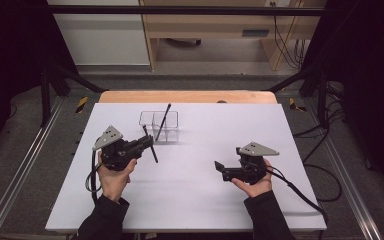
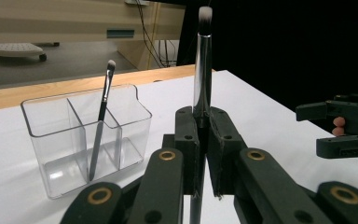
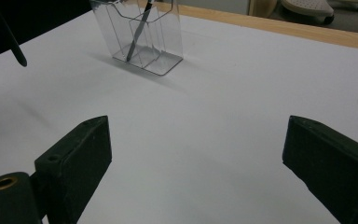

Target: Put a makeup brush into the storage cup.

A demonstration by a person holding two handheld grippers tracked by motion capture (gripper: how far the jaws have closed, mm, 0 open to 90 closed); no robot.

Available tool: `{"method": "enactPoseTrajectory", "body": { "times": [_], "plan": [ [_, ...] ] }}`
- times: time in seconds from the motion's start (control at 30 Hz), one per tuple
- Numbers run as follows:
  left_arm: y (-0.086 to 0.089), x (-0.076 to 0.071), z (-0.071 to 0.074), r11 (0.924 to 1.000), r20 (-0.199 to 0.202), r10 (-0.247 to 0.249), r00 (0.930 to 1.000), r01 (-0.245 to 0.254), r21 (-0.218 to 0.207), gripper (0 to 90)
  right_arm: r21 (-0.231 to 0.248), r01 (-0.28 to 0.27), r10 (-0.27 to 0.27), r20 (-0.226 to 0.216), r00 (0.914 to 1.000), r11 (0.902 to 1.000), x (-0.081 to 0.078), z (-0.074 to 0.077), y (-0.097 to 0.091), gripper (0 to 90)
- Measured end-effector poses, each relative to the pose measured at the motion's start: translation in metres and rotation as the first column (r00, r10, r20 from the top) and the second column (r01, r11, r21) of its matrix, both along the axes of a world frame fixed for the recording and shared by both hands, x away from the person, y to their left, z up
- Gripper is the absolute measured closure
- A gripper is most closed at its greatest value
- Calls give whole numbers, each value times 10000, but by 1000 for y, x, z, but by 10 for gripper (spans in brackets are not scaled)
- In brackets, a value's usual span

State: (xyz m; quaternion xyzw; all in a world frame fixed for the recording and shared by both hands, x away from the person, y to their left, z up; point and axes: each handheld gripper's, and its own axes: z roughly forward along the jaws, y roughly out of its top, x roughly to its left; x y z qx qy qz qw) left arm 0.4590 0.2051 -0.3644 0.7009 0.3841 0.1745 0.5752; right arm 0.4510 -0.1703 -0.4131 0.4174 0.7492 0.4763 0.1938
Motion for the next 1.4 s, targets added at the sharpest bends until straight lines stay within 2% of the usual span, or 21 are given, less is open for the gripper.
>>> {"method": "enactPoseTrajectory", "body": {
  "times": [0.33,0.73,1.07,1.4],
  "plan": [
    [-7,10,5,9991,-17,22,10000,-21,432,829,15,66,-66,21,10000,10000,1,1,-3,79],
    [-13,30,21,9959,105,268,9996,-276,860,830,-3,153,-153,50,9999,9999,1,2,-7,73],
    [-14,41,34,9930,248,405,9989,-430,1097,830,26,188,-188,112,9998,9998,0,4,-8,73],
    [-14,55,42,9920,275,502,9984,-531,1143,830,-115,216,-215,70,9997,9997,1,4,-9,71]
  ]
}}
